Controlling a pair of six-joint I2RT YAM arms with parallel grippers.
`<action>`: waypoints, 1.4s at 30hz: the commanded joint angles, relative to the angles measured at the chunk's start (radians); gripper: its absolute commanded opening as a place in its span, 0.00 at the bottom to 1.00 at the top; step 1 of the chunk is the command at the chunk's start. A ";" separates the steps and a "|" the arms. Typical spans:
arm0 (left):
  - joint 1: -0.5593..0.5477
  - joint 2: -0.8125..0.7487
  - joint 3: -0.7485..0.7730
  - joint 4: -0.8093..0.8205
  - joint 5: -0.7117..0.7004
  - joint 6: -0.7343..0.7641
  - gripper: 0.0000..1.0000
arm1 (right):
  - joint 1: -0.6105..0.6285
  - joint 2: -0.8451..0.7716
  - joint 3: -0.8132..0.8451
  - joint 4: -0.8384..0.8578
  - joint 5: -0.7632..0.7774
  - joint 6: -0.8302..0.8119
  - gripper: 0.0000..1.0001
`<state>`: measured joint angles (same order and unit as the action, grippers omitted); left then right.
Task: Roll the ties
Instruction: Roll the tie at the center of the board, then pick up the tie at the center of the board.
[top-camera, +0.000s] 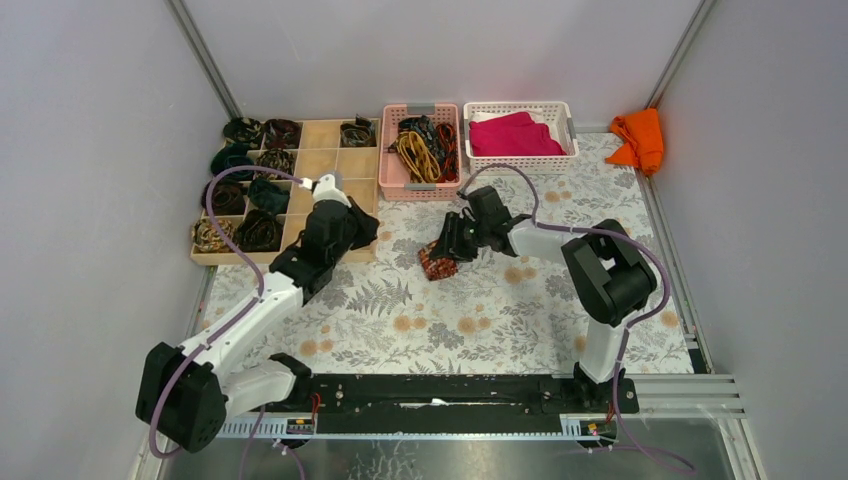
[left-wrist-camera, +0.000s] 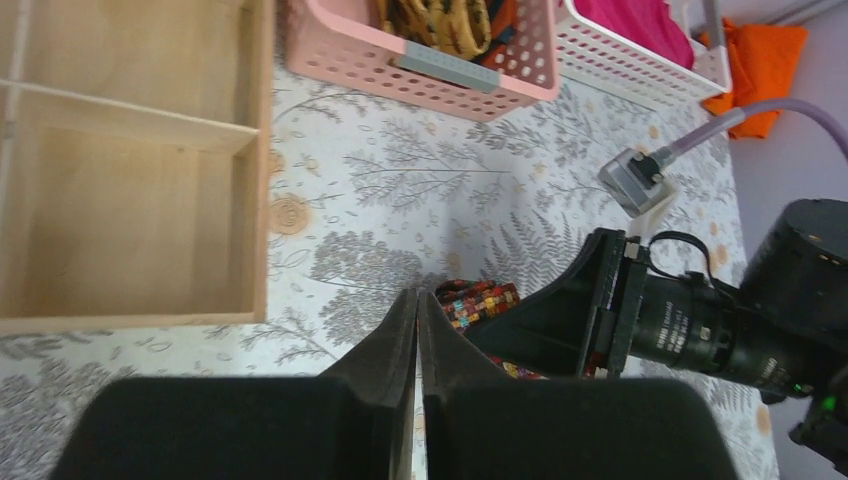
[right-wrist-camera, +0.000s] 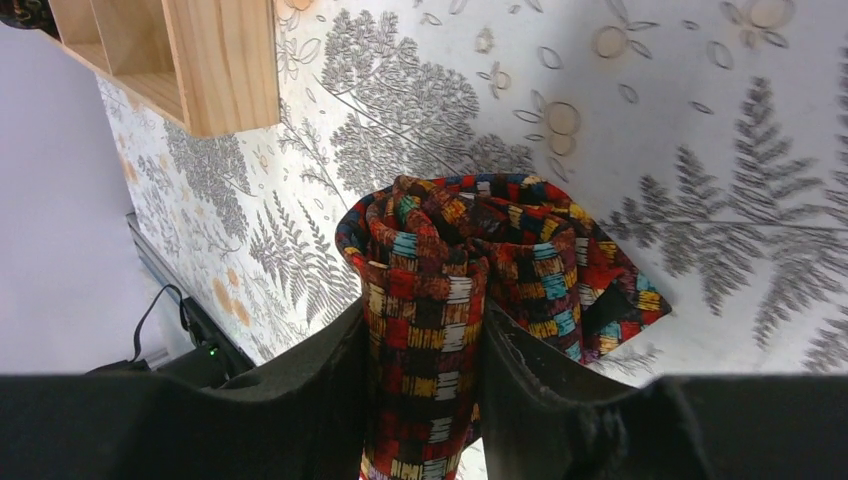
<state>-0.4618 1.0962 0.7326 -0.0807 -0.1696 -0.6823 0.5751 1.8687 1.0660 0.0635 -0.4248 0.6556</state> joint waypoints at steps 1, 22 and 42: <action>-0.006 0.039 -0.009 0.154 0.093 0.020 0.07 | -0.048 -0.029 -0.056 0.004 -0.055 -0.008 0.46; -0.182 0.217 0.075 0.229 0.038 0.059 0.07 | -0.126 -0.097 -0.078 -0.087 -0.032 -0.145 0.64; -0.232 0.331 0.123 0.277 0.044 0.089 0.06 | -0.223 -0.159 -0.109 -0.101 -0.135 -0.224 0.74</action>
<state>-0.6853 1.4197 0.8227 0.1349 -0.1143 -0.6186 0.3656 1.7512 0.9680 -0.0097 -0.5407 0.4767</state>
